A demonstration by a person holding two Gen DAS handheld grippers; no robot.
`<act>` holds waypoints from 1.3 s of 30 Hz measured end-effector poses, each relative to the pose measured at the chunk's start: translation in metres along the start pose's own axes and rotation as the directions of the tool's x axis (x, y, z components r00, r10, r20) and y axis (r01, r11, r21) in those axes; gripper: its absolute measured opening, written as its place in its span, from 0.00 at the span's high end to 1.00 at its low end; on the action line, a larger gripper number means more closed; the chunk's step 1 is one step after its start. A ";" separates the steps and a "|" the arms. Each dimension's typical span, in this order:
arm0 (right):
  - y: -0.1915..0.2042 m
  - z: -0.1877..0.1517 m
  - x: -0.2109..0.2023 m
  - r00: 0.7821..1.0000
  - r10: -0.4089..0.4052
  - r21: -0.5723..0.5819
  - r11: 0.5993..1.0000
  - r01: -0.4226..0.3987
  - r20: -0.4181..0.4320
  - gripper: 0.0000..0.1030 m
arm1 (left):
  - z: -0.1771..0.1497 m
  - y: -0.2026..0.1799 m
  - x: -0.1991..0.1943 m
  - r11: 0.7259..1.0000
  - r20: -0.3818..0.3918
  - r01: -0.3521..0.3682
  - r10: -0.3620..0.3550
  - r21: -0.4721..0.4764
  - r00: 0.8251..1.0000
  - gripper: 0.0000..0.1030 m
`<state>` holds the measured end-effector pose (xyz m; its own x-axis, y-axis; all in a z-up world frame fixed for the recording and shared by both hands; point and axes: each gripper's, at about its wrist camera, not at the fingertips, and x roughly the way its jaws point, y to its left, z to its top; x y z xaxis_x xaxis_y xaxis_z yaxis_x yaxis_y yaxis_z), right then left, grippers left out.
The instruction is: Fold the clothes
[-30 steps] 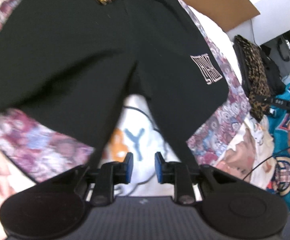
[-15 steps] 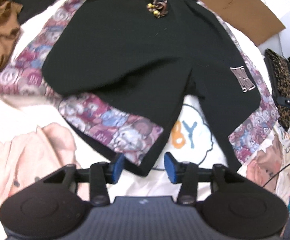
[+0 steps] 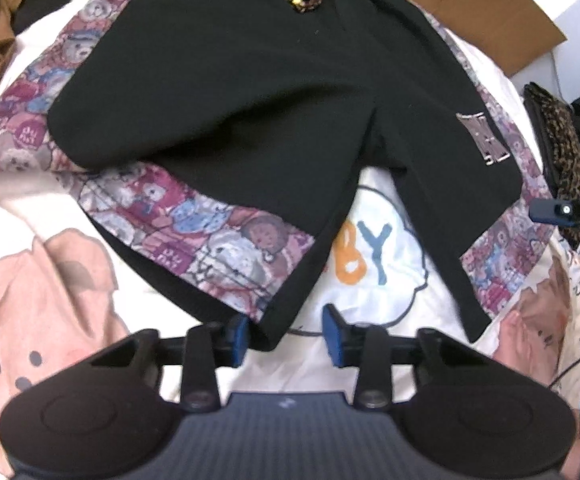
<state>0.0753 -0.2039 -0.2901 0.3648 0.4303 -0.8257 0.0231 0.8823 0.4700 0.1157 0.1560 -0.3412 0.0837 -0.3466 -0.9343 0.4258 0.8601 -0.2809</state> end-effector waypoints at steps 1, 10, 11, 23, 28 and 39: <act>0.002 -0.001 0.002 1.000 0.019 0.003 1.000 -0.019 -0.004 0.70 | 0.000 0.002 0.002 1.000 -0.009 0.001 -0.001 -0.010 1.000 0.73; 0.016 -0.015 0.026 0.984 0.163 0.032 0.986 -0.161 -0.076 0.70 | -0.001 0.010 0.000 0.994 -0.015 0.059 -0.061 -0.090 0.998 0.98; 0.019 -0.017 0.029 0.980 0.179 0.029 0.984 -0.177 -0.087 0.70 | -0.002 0.009 -0.002 0.994 -0.015 0.069 -0.071 -0.090 0.997 0.98; 0.047 -0.031 0.087 0.898 0.390 0.118 0.920 -0.373 -0.202 0.67 | -0.004 0.003 -0.016 0.965 -0.020 0.205 -0.211 -0.161 0.977 0.99; 0.050 -0.038 0.109 0.842 0.495 0.209 0.865 -0.456 -0.215 0.68 | -0.007 0.003 -0.013 0.950 -0.023 0.244 -0.253 -0.197 0.967 0.99; 0.053 -0.055 0.134 0.756 0.617 0.390 0.766 -0.512 -0.220 0.68 | -0.007 -0.012 -0.016 0.943 -0.022 0.295 -0.302 -0.153 0.953 0.99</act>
